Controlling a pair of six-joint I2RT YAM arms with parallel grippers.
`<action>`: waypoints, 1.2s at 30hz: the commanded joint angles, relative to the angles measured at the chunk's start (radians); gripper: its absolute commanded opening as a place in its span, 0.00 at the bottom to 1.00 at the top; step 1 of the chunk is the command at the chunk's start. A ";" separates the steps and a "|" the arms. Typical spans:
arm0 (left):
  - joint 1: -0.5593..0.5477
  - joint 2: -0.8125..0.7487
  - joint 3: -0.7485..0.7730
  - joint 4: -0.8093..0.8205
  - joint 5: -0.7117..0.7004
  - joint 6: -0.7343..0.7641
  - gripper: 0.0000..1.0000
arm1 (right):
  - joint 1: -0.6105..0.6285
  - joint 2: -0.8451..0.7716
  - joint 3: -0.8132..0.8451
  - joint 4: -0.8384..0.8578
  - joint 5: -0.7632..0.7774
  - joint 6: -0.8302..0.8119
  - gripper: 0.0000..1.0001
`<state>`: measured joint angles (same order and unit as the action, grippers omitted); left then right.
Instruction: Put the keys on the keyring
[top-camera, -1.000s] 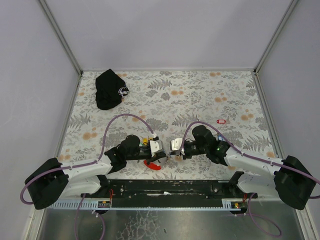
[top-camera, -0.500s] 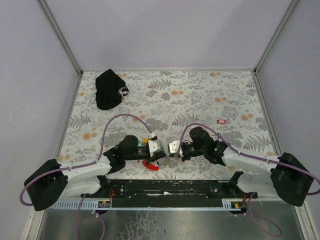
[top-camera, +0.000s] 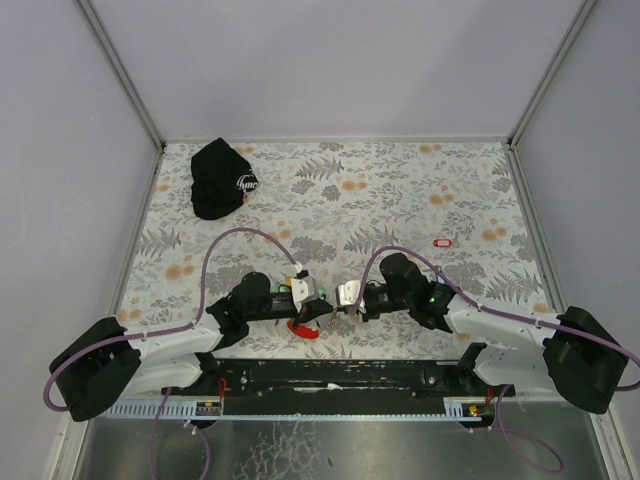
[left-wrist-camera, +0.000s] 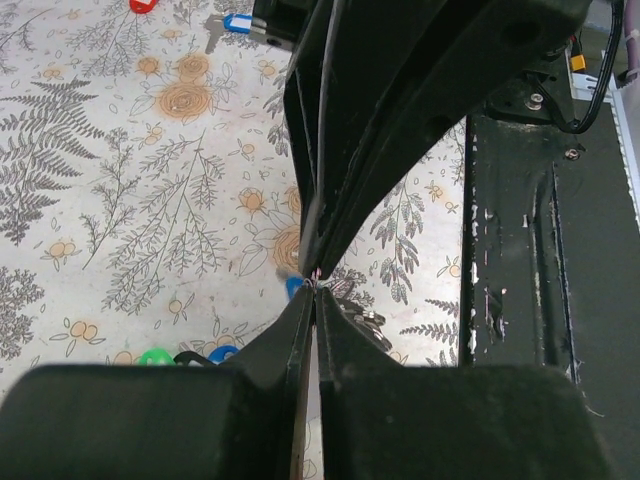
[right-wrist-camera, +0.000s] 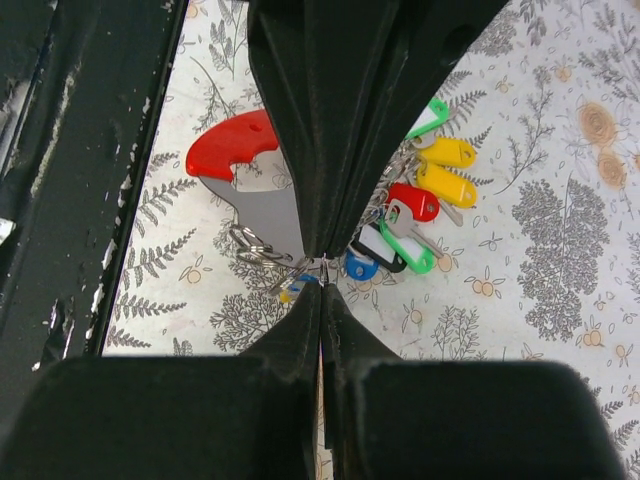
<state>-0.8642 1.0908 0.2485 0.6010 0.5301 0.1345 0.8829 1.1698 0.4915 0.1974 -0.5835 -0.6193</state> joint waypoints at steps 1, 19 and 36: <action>0.007 0.002 -0.054 0.204 -0.022 -0.079 0.00 | 0.009 -0.041 -0.012 0.098 0.008 0.037 0.00; 0.044 -0.048 -0.137 0.339 -0.215 -0.139 0.00 | 0.010 -0.119 0.079 -0.149 0.413 0.645 0.00; 0.057 -0.136 -0.150 0.293 -0.254 -0.129 0.00 | 0.014 -0.029 0.269 -0.704 0.569 0.997 0.00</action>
<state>-0.8162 0.9730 0.1020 0.8356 0.2970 0.0032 0.8856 1.0828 0.6865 -0.3992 -0.0799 0.3267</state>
